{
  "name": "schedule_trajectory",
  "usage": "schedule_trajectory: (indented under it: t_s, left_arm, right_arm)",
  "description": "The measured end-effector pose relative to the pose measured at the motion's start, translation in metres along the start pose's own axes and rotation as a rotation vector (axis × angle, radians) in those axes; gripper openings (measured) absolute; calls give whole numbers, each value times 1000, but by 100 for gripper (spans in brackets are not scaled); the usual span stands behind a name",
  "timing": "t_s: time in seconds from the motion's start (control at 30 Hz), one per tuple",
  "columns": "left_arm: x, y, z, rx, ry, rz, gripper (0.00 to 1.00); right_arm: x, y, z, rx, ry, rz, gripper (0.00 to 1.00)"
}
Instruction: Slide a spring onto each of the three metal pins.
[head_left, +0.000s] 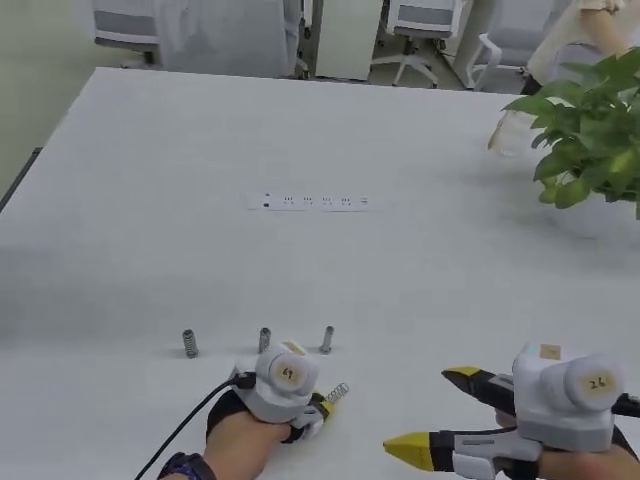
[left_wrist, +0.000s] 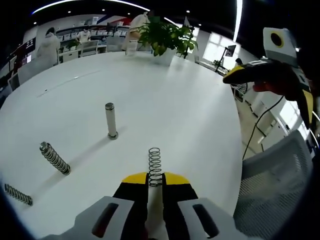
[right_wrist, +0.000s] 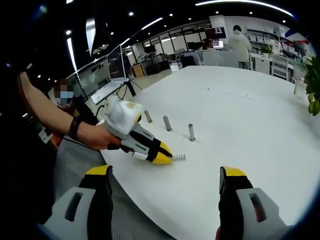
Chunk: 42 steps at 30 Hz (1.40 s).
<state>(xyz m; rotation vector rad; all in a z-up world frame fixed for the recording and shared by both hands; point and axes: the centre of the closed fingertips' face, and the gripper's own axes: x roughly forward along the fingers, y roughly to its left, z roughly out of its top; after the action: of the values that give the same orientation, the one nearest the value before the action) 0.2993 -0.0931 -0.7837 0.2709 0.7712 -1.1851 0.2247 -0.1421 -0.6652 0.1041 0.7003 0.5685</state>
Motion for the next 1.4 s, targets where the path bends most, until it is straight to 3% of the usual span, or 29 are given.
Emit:
schedule_trajectory:
  t_s: [0.63, 1.1, 1.4]
  left_arm:
    - [-52, 27, -14, 5, -37, 46, 2]
    - [-87, 38, -25, 4, -53, 73, 2]
    - [-108, 45, -26, 11, -74, 81, 2]
  right_arm:
    - [13, 10, 1, -15, 5, 29, 86]
    - [24, 21, 0, -22, 15, 67, 85]
    - [32, 27, 1, -24, 19, 91, 84]
